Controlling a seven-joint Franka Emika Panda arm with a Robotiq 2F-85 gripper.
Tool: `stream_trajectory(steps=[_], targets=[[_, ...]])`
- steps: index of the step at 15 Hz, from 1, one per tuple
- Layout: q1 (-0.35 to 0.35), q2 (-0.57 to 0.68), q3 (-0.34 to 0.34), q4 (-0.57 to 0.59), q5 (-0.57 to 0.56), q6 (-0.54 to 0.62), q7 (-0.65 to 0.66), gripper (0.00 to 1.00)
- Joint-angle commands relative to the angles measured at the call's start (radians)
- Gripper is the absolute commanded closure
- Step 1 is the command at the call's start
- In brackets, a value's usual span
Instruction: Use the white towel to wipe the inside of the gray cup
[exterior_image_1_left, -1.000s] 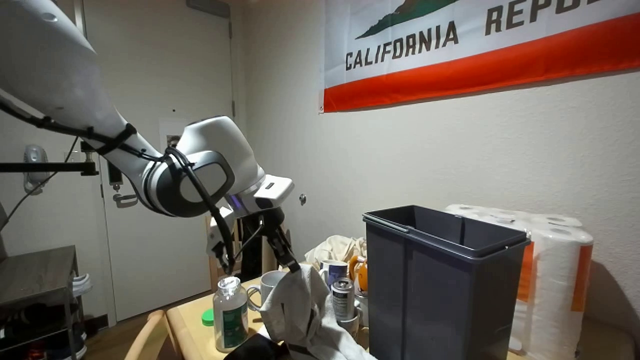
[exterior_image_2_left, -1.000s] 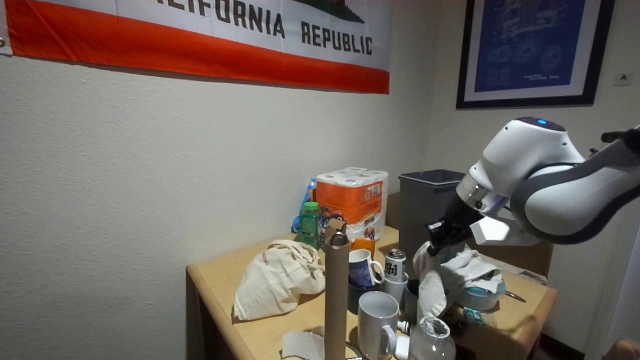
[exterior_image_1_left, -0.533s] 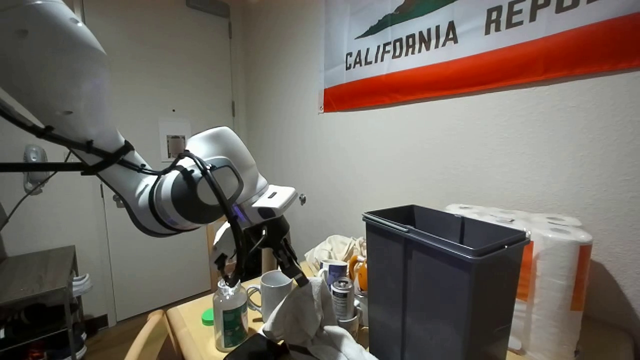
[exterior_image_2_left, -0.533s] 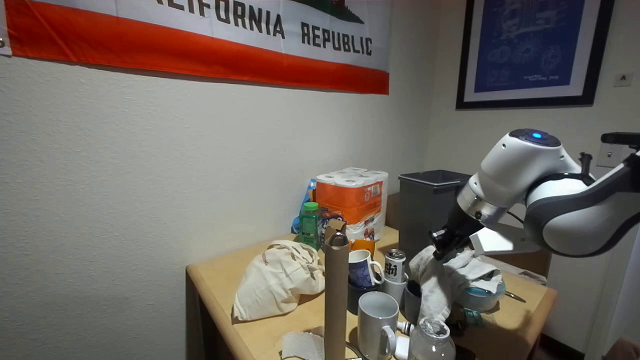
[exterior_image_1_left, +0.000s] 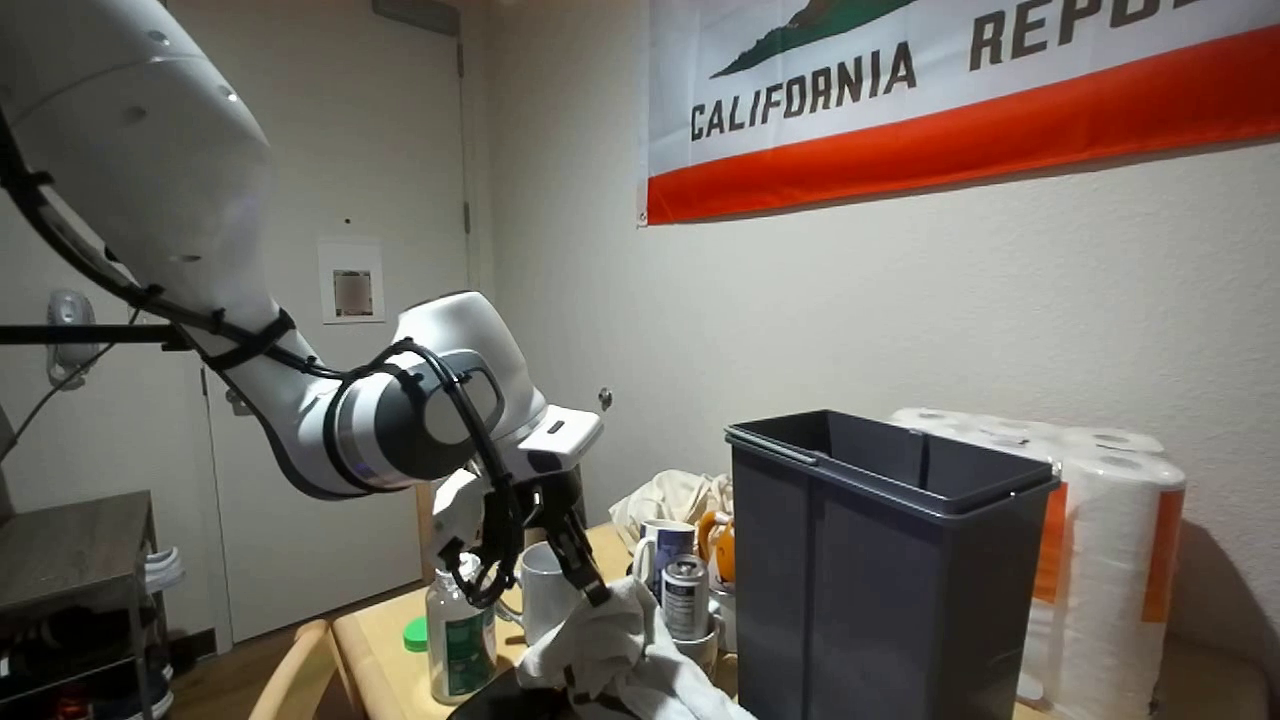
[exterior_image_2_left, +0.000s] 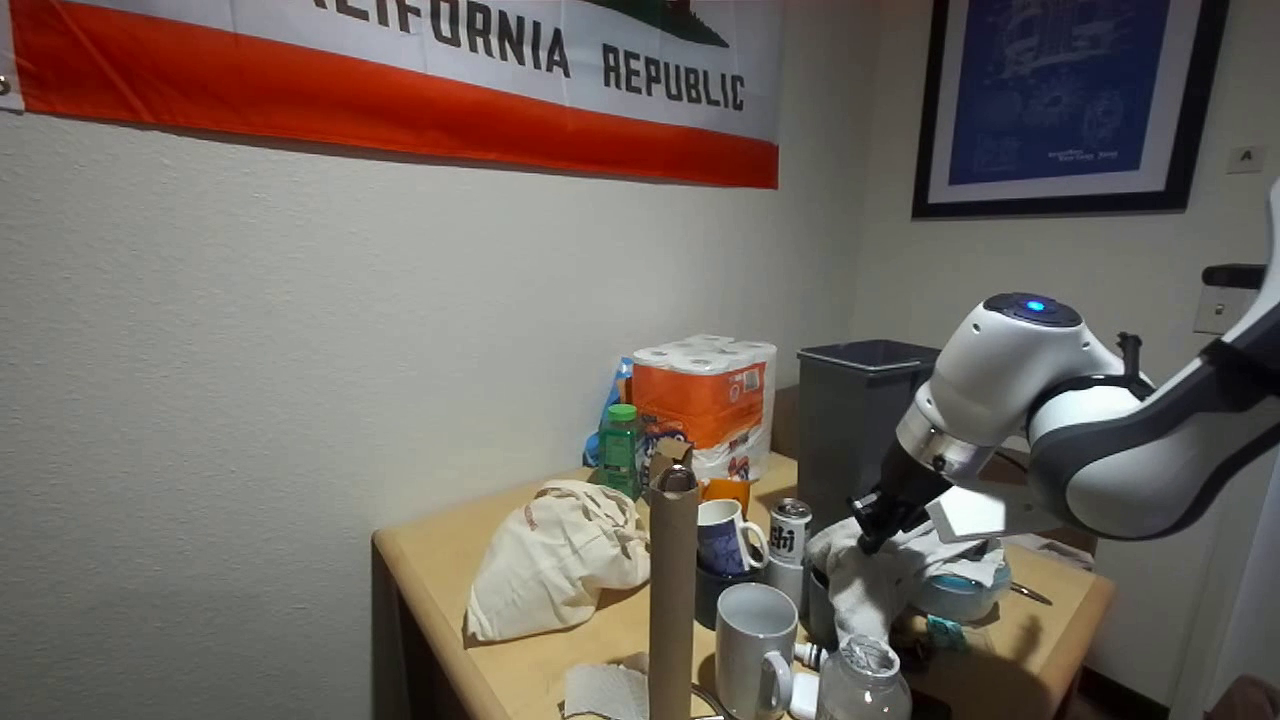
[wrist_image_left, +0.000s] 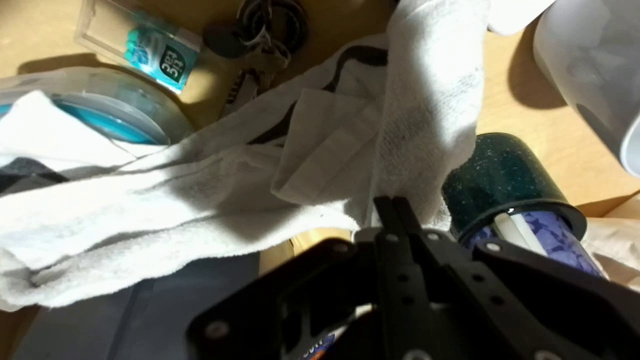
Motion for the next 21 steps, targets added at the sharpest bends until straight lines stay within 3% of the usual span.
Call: stream_trajectory(steps=[1, 10, 21], targets=[[-0.007, 0.056, -0.009, 0.047, -0.079, -0.016, 0.053, 1.00], [0.011, 0.166, -0.058, 0.097, -0.172, 0.001, 0.065, 1.00], [0.048, 0.272, -0.068, 0.123, -0.185, 0.024, 0.054, 1.00]])
